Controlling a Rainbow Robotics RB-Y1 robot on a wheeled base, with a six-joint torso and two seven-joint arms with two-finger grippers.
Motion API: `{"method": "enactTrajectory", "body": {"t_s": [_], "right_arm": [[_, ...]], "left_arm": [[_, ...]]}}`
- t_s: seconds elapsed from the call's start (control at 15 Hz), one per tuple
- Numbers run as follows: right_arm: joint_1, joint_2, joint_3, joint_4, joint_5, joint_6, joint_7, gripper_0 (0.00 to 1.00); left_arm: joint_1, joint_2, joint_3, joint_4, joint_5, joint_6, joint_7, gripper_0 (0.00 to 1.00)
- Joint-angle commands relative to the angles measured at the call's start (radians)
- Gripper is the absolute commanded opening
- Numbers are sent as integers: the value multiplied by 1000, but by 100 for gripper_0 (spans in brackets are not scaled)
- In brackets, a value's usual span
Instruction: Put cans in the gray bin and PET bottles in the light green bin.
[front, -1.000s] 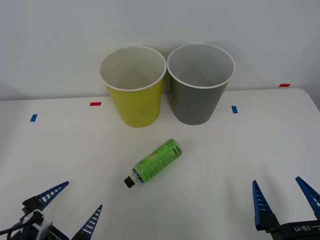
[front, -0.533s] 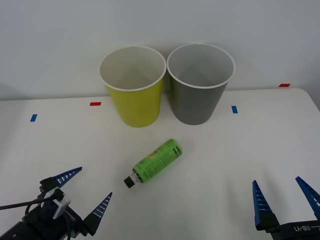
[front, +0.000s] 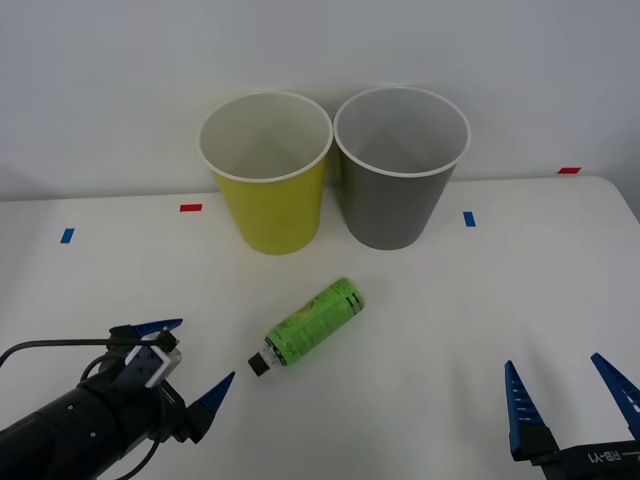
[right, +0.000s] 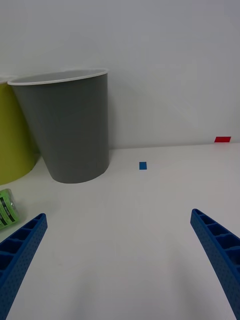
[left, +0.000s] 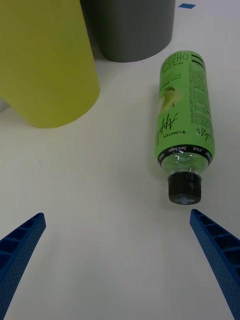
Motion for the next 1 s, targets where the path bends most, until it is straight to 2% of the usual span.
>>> {"method": "enactTrajectory", "body": {"t_s": [0.07, 0.13, 0.27, 0.4, 0.6, 0.8, 1.0], "right_arm": [[0, 0, 0, 0, 0, 0, 0, 100], [0, 0, 0, 0, 0, 0, 0, 100], [0, 0, 0, 0, 0, 0, 0, 100], [0, 0, 0, 0, 0, 0, 0, 100], [0, 0, 0, 0, 0, 0, 0, 100], [0, 0, 0, 0, 0, 0, 0, 100], [0, 0, 0, 0, 0, 0, 0, 100]], "left_arm": [[-82, 24, 5, -63, 46, 176, 13, 100], [-121, 32, 17, -84, 110, 262, 13, 100], [-200, 35, 23, -113, 181, 412, 7, 100], [-263, 35, 23, -130, 231, 512, 1, 100], [-385, 12, 23, -152, 317, 728, -5, 100], [-483, -66, 23, -152, 340, 920, -2, 100], [-494, -126, 23, -152, 319, 986, 6, 100]]}}
